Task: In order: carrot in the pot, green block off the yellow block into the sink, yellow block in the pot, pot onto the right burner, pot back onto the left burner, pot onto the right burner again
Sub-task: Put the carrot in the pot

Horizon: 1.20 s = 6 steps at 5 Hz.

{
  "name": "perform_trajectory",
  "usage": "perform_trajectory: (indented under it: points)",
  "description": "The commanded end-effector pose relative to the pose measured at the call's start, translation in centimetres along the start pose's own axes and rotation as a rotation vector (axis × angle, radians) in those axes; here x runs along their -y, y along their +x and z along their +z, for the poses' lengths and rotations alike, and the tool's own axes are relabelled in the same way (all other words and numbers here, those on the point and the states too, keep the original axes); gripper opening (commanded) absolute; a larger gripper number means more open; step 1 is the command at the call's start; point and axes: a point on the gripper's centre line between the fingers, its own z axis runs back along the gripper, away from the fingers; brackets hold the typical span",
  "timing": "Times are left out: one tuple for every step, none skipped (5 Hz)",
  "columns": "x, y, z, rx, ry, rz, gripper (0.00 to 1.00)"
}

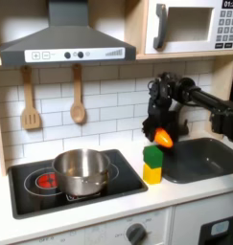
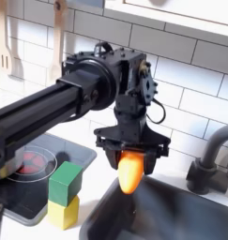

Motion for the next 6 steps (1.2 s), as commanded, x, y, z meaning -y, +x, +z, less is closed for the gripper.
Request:
perform_trajectory:
  points:
    - [-0.5,1.4,0.0,0.017,0.002,0.014,0.0]
    - [-1.4,2.3,-0.1,0.016,0.016,0.048,0.0]
    - [-3.4,3.2,0.3,0.025,0.038,0.082,0.0]
    - [-4.3,3.4,0.7,0.024,0.05,0.106,0.0]
    - [-5.6,3.4,1.2,0.023,0.059,0.119,0.0]
    - [-7.3,2.5,2.1,0.002,0.082,0.138,0.0]
